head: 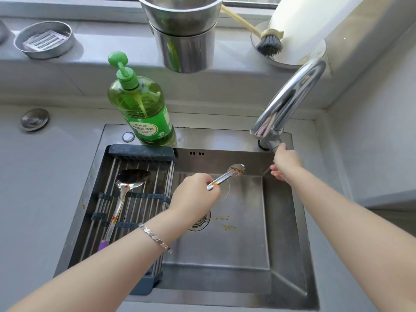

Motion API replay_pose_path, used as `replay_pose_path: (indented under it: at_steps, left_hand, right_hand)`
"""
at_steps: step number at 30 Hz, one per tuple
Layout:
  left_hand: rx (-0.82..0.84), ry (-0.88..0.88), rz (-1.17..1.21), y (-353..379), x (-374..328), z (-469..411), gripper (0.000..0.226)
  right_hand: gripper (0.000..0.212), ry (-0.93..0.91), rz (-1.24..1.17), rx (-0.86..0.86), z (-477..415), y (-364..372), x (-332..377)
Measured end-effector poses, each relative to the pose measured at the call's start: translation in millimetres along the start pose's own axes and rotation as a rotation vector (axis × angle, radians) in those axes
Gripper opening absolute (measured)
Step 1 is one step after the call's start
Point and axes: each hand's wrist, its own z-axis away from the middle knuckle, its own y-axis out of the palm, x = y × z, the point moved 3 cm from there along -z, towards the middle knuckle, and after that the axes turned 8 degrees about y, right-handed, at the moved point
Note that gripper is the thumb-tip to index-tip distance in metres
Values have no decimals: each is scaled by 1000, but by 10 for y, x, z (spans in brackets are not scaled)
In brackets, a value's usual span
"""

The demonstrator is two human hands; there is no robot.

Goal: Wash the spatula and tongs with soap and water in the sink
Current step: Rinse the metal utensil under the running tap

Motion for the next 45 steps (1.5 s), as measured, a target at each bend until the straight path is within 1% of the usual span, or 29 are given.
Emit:
replay_pose_path:
  at_steps: [3, 8, 13, 20, 24, 26, 28, 29, 30, 31, 32, 34, 35, 37, 38, 39, 40, 42, 43, 45]
  left_hand:
    - [-32, 8, -45, 2, -3, 30, 18]
    - [-81, 58, -98, -10, -15, 110, 20]
    - [-129, 93, -108, -54, -41, 199, 18]
    - [-155, 110, -118, -123, -38, 253, 18]
    - [-158, 102, -118, -137, -25, 274, 19]
    - [-171, 104, -114, -145, -19, 288, 19]
    - [-191, 105, -108, -150, 0, 305, 19]
    - [-199, 107, -102, -153, 14, 320, 19]
    - [-206, 112, -93, -150, 34, 341, 20]
    - [-215, 124, -83, -145, 55, 365, 22]
    - [-224, 139, -70, -139, 81, 394, 25]
    - [-251, 168, -33, -133, 141, 450, 33]
    - [-263, 183, -20, -133, 171, 476, 35]
    - [-277, 220, -25, -139, 198, 530, 35]
    - [-285, 231, -26, -144, 208, 553, 34]
    - [-297, 229, -15, -157, 217, 573, 33]
    - [-308, 219, 5, -166, 239, 585, 33]
    - [-325, 209, 34, -176, 288, 599, 32]
    - [-329, 214, 39, -176, 310, 605, 32]
    - [-329, 227, 47, -166, 332, 631, 32]
  right_hand:
    - [44, 8, -34, -30, -6, 18, -29]
    - [36, -7, -87, -22, -67, 17, -95]
    - [42, -43, -81, 2, -133, -12, -179]
    - [44, -85, -94, -8, -148, -21, -227]
    - [47, -57, -78, -11, -106, -25, -207]
    - [50, -4, -77, 89, 37, -22, -216]
    - [52, 36, -160, 304, 271, 53, -251]
    - [49, 20, -239, 437, 419, 123, -274]
    - [41, -19, -325, 570, 591, 204, -294]
    - [28, -71, -393, 673, 743, 289, -313]
    - [15, -110, -428, 716, 865, 368, -343]
    - [5, -95, -475, 668, 1025, 491, -394]
    - [7, -48, -498, 613, 1061, 521, -407]
    - [24, 44, -540, 503, 1078, 551, -422]
    - [28, 66, -556, 476, 1092, 564, -425]
    - [28, 70, -570, 481, 1115, 583, -427]
    - [23, 59, -583, 518, 1157, 609, -430]
    - [8, 27, -579, 611, 1231, 659, -458]
    - [7, 14, -558, 626, 1253, 671, -474]
    - [11, 15, -533, 582, 1279, 647, -469]
